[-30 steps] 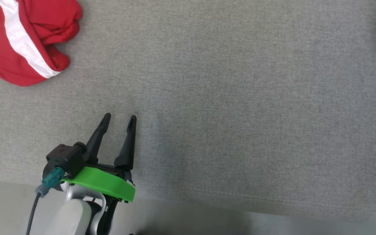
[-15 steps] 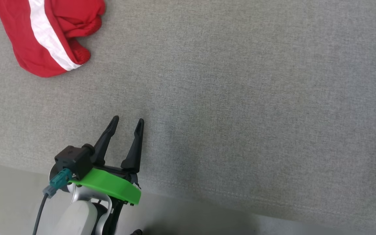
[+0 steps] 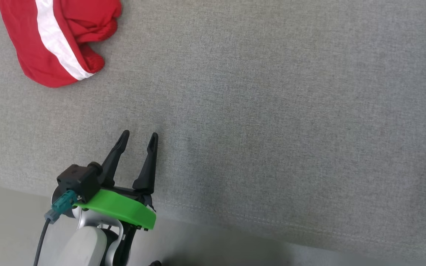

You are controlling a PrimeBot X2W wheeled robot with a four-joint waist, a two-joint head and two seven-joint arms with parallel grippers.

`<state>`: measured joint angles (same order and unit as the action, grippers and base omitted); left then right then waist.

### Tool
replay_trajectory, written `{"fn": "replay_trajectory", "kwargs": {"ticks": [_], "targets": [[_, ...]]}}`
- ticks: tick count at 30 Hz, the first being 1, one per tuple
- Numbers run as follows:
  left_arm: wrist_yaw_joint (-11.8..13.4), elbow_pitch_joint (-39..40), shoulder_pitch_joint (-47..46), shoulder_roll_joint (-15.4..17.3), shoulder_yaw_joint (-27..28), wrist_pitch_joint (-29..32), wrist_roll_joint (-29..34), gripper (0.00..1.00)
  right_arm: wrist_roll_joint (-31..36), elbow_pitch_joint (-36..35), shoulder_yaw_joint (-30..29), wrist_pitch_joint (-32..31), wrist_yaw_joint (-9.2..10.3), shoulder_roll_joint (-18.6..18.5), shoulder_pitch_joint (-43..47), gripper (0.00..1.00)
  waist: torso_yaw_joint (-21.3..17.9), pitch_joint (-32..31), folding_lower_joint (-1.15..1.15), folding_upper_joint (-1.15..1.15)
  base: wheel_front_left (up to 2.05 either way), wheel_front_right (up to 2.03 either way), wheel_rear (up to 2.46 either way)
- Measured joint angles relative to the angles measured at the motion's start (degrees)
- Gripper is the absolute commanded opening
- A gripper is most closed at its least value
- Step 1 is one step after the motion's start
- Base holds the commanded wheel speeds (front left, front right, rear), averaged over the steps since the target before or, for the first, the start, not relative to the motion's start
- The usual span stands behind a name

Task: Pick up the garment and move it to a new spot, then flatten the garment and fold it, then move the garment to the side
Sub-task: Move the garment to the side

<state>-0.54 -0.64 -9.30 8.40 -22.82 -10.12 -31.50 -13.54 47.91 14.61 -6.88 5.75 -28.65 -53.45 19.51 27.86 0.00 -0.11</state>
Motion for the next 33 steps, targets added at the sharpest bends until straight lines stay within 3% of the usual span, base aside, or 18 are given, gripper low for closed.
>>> {"fn": "replay_trajectory", "kwargs": {"ticks": [8, 19, 30, 33], "targets": [[0.0, -0.8, 0.0, 0.0, 0.2, -0.1, 0.0, 1.00, 0.1, -0.3, 0.8, 3.5, -0.14, 1.6, 0.0, 1.00, -1.0, -2.3, 0.00, 0.00, 0.00, 0.00, 0.00], [0.2, -2.4, 0.0, 0.3, 2.2, -0.8, -0.1, 1.00, -0.2, -4.7, 2.4, 10.5, -3.15, 4.7, 0.8, 1.00, -2.1, -6.8, 0.00, 0.00, 0.00, 0.00, 0.00], [2.4, -4.2, 2.6, 3.4, 6.7, -2.0, -0.1, 1.00, -2.4, -8.0, 1.8, 18.7, -3.04, 9.1, 11.5, 1.00, -3.8, -12.8, 0.00, 0.00, 0.00, 0.00, 0.00], [2.7, -4.5, 4.3, 4.2, 7.5, -2.0, -0.1, 1.00, -3.4, -8.7, 1.0, 19.6, -2.16, 9.9, 15.3, 1.00, -4.7, -14.7, 0.00, 0.00, 0.00, 0.00, 0.00]]}}
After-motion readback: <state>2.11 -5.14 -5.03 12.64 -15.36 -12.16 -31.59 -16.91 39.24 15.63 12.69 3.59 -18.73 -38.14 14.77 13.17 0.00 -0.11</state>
